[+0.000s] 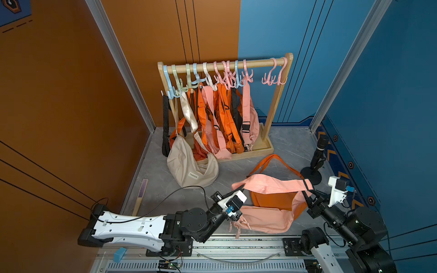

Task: Take the bag off the hook
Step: Place the bag inside the bag.

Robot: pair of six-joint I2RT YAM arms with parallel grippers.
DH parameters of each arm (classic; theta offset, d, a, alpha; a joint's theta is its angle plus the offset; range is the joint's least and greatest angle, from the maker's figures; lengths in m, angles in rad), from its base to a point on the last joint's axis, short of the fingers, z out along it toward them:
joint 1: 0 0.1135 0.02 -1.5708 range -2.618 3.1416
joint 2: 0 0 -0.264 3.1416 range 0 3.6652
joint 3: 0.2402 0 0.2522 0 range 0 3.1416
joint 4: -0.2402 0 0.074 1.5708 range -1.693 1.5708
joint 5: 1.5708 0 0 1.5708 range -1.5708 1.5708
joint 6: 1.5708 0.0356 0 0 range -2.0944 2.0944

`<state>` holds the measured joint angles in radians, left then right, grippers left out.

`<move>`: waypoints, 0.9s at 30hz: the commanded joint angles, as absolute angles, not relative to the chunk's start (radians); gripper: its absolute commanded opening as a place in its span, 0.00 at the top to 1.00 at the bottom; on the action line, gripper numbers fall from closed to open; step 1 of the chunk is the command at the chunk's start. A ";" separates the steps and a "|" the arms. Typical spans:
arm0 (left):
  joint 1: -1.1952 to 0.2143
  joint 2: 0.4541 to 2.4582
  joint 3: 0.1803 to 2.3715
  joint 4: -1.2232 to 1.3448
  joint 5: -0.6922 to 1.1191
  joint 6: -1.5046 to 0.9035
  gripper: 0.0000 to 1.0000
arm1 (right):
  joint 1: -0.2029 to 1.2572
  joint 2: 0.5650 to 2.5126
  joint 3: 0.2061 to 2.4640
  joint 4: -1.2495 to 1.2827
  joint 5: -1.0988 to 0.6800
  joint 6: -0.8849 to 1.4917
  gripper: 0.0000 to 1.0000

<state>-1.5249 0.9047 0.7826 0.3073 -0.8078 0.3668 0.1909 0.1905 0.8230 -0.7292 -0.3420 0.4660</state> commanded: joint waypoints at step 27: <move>-0.922 1.428 0.887 0.327 -0.257 -0.185 1.00 | 0.155 0.863 0.618 -0.207 -0.084 0.515 1.00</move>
<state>-0.9379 1.3861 0.8482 0.2882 -0.3099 -0.1585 0.1646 0.8200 0.6426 -0.2901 -0.1131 0.5308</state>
